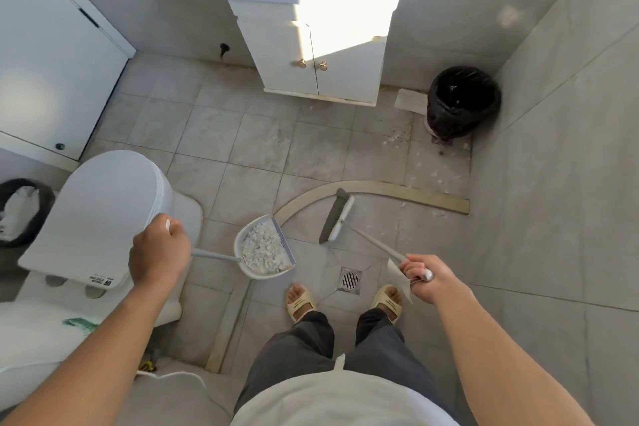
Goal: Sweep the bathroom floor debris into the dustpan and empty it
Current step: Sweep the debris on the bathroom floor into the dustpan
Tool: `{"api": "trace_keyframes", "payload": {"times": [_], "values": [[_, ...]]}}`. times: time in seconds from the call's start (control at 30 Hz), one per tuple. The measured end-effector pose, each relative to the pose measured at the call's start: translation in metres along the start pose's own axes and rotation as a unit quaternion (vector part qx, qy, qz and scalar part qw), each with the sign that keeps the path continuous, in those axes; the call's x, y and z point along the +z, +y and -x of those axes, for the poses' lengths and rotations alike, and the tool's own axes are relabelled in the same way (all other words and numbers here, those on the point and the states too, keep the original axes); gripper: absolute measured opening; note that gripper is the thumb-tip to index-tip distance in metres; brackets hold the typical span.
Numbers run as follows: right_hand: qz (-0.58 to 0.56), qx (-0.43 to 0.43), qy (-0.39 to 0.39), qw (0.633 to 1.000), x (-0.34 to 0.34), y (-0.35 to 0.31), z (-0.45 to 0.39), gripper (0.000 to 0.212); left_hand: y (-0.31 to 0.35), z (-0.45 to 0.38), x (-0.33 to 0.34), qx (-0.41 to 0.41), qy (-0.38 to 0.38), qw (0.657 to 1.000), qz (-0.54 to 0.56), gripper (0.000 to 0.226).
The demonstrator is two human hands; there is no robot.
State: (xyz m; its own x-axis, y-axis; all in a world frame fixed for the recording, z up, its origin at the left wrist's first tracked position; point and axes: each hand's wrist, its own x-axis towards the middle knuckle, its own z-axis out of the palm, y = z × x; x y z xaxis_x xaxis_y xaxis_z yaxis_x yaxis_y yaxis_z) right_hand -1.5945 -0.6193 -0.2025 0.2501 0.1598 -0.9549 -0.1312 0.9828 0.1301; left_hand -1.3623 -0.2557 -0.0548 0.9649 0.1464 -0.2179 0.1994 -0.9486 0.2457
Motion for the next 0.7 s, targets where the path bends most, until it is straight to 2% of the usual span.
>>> {"api": "trace_keyframes", "payload": {"times": [0.23, 0.53, 0.7], "values": [[-0.063, -0.042, 0.019, 0.997, -0.068, -0.03, 0.029, 0.015, 0.039, 0.009, 0.018, 0.04, -0.02, 0.999, -0.002, 0.02], [0.026, -0.078, 0.001, 0.997, -0.099, -0.027, 0.069, 0.016, 0.088, 0.018, 0.046, 0.107, -0.035, 0.994, -0.012, 0.024], [0.009, -0.082, -0.007, 0.997, -0.113, -0.02, 0.064, 0.012, 0.11, 0.027, 0.06, 0.135, -0.046, 0.99, -0.017, 0.023]]}}
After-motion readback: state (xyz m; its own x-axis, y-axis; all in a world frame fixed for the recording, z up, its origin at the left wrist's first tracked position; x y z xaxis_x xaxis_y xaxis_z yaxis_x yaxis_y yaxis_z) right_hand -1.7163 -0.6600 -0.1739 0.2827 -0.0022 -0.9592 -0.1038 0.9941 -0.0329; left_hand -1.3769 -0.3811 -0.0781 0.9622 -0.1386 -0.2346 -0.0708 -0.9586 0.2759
